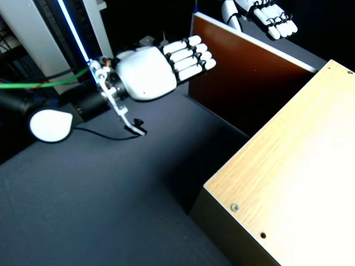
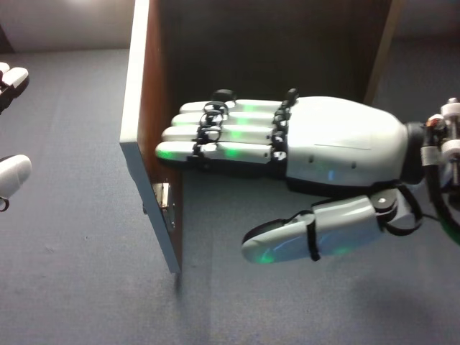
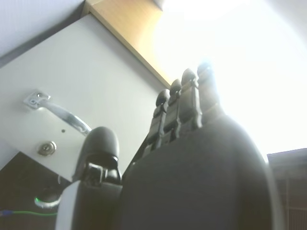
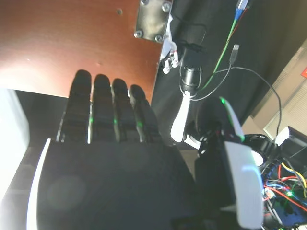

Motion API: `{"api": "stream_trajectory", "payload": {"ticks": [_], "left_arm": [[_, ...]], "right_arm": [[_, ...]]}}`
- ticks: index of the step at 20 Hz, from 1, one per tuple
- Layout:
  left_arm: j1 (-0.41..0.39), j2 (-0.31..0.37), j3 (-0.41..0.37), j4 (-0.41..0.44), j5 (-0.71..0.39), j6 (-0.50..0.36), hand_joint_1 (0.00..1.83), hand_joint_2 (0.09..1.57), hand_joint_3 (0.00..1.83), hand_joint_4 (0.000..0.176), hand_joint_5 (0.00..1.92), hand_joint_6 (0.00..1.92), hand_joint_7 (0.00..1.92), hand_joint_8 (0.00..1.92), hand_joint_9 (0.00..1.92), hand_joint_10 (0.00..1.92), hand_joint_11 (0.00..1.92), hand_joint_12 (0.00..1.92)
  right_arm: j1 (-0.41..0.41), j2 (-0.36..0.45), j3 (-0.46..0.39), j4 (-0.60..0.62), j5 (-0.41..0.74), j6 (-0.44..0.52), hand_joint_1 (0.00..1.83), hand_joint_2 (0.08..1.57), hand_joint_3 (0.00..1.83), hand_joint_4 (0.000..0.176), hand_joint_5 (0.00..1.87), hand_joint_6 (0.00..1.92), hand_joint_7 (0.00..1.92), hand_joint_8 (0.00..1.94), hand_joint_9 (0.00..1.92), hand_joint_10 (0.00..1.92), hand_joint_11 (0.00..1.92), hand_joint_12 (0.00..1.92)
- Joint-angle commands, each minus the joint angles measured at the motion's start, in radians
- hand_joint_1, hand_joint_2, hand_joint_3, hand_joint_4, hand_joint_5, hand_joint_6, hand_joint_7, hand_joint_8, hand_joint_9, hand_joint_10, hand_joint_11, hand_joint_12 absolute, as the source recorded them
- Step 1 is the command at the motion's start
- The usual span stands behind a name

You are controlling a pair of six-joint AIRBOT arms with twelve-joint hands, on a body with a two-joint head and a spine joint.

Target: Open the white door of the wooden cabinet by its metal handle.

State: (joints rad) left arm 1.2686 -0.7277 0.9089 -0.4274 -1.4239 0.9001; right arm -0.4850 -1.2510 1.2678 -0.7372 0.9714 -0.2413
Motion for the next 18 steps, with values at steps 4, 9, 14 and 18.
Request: {"api": "stream_trajectory", "payload": {"ticks": [4, 9, 14, 18], "left_arm": [[-0.003, -0.004, 0.007, -0.013, -0.113, -0.002, 0.00, 1.54, 0.04, 0.000, 0.00, 0.00, 0.00, 0.00, 0.00, 0.00, 0.00, 0.00], [-0.006, -0.012, 0.014, -0.007, -0.110, -0.012, 0.00, 1.54, 0.04, 0.000, 0.00, 0.00, 0.00, 0.00, 0.00, 0.00, 0.00, 0.00], [-0.005, -0.013, 0.007, -0.006, -0.126, -0.016, 0.00, 1.54, 0.04, 0.000, 0.00, 0.00, 0.00, 0.00, 0.00, 0.00, 0.00, 0.00], [-0.003, -0.014, 0.003, -0.009, -0.140, -0.026, 0.00, 1.40, 0.00, 0.000, 0.00, 0.00, 0.00, 0.00, 0.00, 0.00, 0.04, 0.02]], "right_arm": [[0.027, -0.045, 0.013, 0.058, 0.102, 0.004, 0.15, 1.27, 0.00, 0.000, 0.00, 0.00, 0.00, 0.00, 0.00, 0.00, 0.00, 0.00], [0.030, -0.079, 0.024, 0.072, 0.102, 0.004, 0.09, 1.29, 0.01, 0.000, 0.00, 0.00, 0.00, 0.00, 0.00, 0.00, 0.00, 0.00], [0.029, -0.053, 0.009, 0.085, 0.093, 0.010, 0.02, 1.32, 0.01, 0.000, 0.00, 0.00, 0.00, 0.00, 0.00, 0.00, 0.00, 0.00], [0.016, 0.013, 0.000, 0.129, 0.090, 0.009, 0.00, 1.31, 0.01, 0.000, 0.00, 0.00, 0.00, 0.00, 0.00, 0.00, 0.00, 0.00]]}}
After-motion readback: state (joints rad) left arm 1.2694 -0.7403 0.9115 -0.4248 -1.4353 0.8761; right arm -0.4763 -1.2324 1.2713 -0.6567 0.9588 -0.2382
